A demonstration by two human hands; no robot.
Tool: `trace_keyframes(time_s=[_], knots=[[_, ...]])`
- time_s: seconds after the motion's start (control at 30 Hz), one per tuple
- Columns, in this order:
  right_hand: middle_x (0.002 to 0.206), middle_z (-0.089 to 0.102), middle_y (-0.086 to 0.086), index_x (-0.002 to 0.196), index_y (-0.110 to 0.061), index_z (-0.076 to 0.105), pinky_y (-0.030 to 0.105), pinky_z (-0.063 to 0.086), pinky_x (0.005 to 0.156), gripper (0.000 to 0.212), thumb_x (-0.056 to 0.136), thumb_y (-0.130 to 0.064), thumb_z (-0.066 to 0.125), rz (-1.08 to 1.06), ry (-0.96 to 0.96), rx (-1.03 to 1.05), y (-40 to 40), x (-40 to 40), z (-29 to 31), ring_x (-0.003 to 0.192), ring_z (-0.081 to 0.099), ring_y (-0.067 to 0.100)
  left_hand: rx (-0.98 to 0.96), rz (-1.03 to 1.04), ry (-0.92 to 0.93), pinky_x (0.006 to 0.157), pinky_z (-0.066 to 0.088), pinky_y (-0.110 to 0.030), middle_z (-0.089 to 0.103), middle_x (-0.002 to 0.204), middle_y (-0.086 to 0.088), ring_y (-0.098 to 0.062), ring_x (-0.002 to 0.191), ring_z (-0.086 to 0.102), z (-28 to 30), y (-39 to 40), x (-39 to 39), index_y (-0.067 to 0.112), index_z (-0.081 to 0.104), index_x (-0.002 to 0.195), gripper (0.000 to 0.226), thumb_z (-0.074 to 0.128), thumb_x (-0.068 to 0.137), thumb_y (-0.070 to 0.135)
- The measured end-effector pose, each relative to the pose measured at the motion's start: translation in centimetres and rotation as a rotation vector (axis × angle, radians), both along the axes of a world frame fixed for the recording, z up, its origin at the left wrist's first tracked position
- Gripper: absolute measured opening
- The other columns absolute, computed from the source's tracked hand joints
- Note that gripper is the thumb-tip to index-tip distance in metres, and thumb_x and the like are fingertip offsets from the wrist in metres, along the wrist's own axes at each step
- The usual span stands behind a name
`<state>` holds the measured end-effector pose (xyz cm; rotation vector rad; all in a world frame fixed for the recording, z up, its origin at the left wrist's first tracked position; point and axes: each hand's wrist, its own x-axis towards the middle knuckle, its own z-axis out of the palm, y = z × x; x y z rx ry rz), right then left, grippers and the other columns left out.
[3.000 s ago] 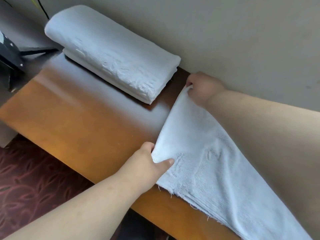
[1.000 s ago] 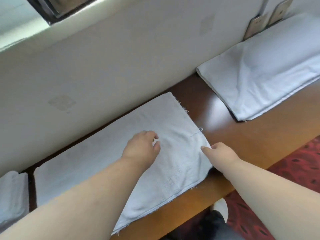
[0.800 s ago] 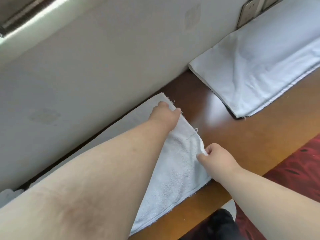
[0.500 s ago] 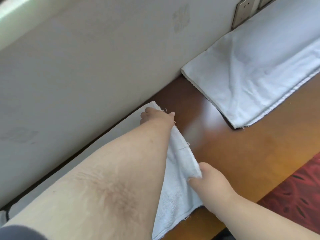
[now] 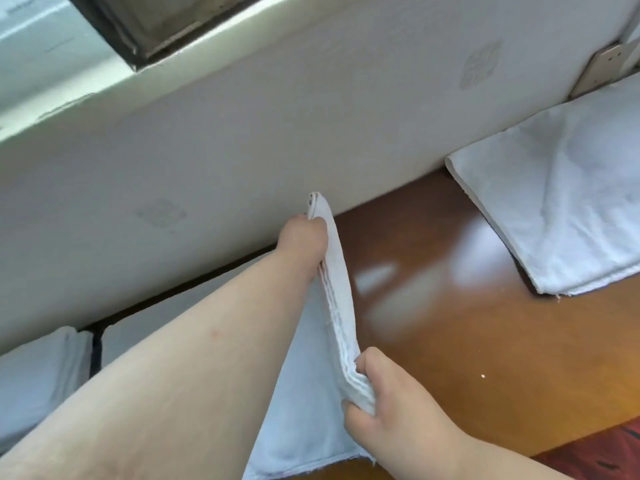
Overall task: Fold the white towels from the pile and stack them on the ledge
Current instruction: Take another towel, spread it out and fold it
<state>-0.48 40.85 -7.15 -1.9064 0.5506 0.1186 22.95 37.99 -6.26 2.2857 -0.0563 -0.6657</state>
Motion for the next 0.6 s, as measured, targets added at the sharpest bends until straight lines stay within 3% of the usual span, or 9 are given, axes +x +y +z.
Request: trace_keyframes(time_s=[0.1,0.17,0.27,0.37,0.4,0.6], knots=[[0.092,0.054,-0.02,0.081,-0.034,0.043,0.011,0.038,0.071,0.023,0.087,-0.032,0.065,0.096,-0.074,0.004,3.3,1.7,1.5,0.083,0.049,-0.005,-0.135,0.132,0.072,0.066,0.04,-0.026,0.053,0.095,-0.006,-0.024,0.076,0.05,2.5,5.0,1.2,0.013,0.053,0.125,0.034,0.038,0.095,0.021],[0.1,0.052,-0.031,0.087,-0.047,0.045,0.011,0.038,0.071,0.024,0.085,-0.042,0.068,0.128,-0.116,0.037,6.0,2.8,2.4,0.086,0.051,-0.002,-0.238,0.206,0.098,0.067,0.044,-0.027,0.058,0.095,-0.007,-0.024,0.075,0.055,4.0,8.5,2.0,0.017,0.054,0.12,0.032,0.039,0.093,0.026],[0.085,0.059,-0.025,0.086,-0.047,0.047,0.012,0.038,0.063,0.02,0.077,-0.058,0.061,0.178,-0.142,0.053,10.3,4.3,3.5,0.075,0.056,0.002,-0.372,0.315,0.126,0.072,0.051,-0.029,0.064,0.095,-0.007,-0.026,0.078,0.062,5.5,14.3,3.6,0.019,0.057,0.119,0.034,0.042,0.089,0.028],[0.068,0.055,-0.015,0.079,-0.045,0.047,0.012,0.036,0.056,0.012,0.071,-0.05,0.054,0.259,-0.214,0.006,14.6,6.2,4.2,0.061,0.049,0.006,-0.466,0.387,0.153,0.048,0.042,-0.016,0.055,0.081,-0.004,-0.021,0.063,0.052,6.4,20.5,4.6,0.013,0.058,0.107,0.023,0.043,0.094,0.024],[0.065,0.053,-0.014,0.078,-0.046,0.047,0.012,0.035,0.055,0.012,0.069,-0.045,0.054,0.304,-0.225,-0.016,16.1,6.9,4.3,0.058,0.047,0.006,-0.509,0.412,0.176,0.047,0.04,-0.016,0.053,0.08,-0.004,-0.021,0.062,0.05,6.5,22.5,5.0,0.012,0.059,0.106,0.023,0.043,0.094,0.023],[0.072,0.054,-0.01,0.083,-0.044,0.046,0.012,0.035,0.053,0.02,0.065,-0.04,0.054,0.523,-0.195,-0.161,24.9,11.3,4.4,0.058,0.047,0.006,-0.537,0.549,0.165,0.069,0.044,-0.032,0.058,0.081,-0.005,-0.022,0.074,0.056,4.4,34.3,9.1,0.016,0.064,0.096,0.023,0.047,0.086,0.028]])
